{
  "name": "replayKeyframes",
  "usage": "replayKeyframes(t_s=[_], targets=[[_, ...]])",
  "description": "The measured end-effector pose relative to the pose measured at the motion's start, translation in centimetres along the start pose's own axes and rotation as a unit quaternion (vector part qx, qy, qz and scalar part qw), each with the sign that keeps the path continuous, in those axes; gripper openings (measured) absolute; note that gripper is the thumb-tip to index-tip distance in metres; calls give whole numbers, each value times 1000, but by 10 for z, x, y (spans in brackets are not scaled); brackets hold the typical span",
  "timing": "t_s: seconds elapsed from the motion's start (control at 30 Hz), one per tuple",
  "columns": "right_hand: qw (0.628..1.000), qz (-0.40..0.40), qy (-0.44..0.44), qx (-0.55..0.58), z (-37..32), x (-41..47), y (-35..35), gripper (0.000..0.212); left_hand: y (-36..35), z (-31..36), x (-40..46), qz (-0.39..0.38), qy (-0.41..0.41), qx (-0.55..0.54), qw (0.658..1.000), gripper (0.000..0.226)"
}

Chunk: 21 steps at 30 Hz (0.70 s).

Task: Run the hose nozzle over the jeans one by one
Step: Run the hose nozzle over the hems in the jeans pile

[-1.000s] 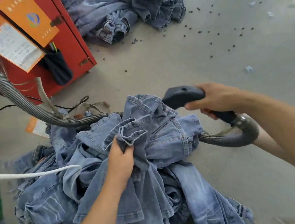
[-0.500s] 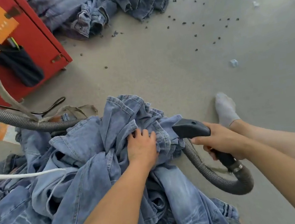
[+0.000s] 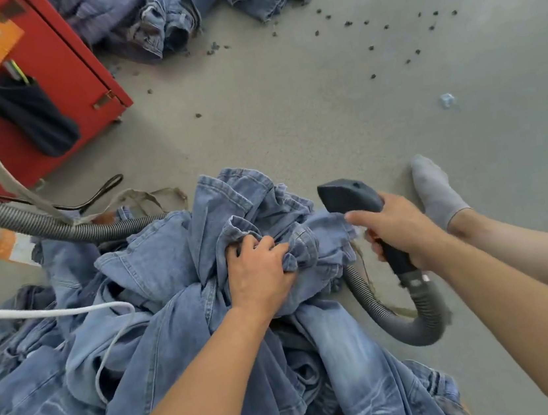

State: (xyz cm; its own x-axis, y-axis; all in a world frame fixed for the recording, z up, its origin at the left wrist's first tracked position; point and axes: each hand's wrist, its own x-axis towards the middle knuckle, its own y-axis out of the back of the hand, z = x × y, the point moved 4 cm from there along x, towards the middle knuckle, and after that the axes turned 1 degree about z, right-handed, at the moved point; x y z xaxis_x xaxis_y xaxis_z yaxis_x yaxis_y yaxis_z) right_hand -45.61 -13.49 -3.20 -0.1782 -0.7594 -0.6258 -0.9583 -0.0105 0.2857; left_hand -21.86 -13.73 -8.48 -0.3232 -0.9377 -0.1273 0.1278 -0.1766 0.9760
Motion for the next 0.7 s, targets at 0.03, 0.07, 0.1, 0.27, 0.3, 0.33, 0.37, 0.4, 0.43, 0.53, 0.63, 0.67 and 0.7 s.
replayKeyframes(t_s=[0.03,0.07,0.1,0.27,0.3,0.33,0.37,0.4,0.43,0.53,0.63,0.67,0.7], targets=[[1000,-29,-4,5,2,-9,10,22,0,0,3,1,11,-7,1000,32],[997,-72,-12,-4,5,-21,16,24,0,0,5,-1,19,-11,1000,30],[993,-115,-22,-32,7,-34,14,25,0,0,5,-3,22,-14,1000,29],[985,-113,16,-126,-11,-17,-43,21,2,-2,-7,43,5,-67,997,20],[993,-68,4,-99,-18,-7,-43,22,4,-3,-10,57,0,-81,995,15],[997,-30,-6,-76,-23,0,-36,23,5,-5,-13,70,-3,-98,993,12],[998,-13,-13,-57,-26,3,-26,24,7,-8,-14,79,-3,-115,990,12],[999,-21,-16,-48,-26,1,-13,24,9,-10,-13,85,1,-130,988,13],[998,-50,-15,-46,-23,-5,-2,24,10,-12,-12,86,5,-139,987,16],[977,-181,-19,-108,-15,-38,-2,23,10,-10,-11,83,6,-144,986,22],[975,-160,22,-155,-24,-29,-34,18,12,-8,-20,104,-20,-157,982,27],[980,-109,37,-162,-31,-17,-40,17,14,-9,-28,112,-31,-159,980,28],[983,-56,45,-172,-39,-6,-39,15,17,-12,-37,116,-42,-163,979,29]])
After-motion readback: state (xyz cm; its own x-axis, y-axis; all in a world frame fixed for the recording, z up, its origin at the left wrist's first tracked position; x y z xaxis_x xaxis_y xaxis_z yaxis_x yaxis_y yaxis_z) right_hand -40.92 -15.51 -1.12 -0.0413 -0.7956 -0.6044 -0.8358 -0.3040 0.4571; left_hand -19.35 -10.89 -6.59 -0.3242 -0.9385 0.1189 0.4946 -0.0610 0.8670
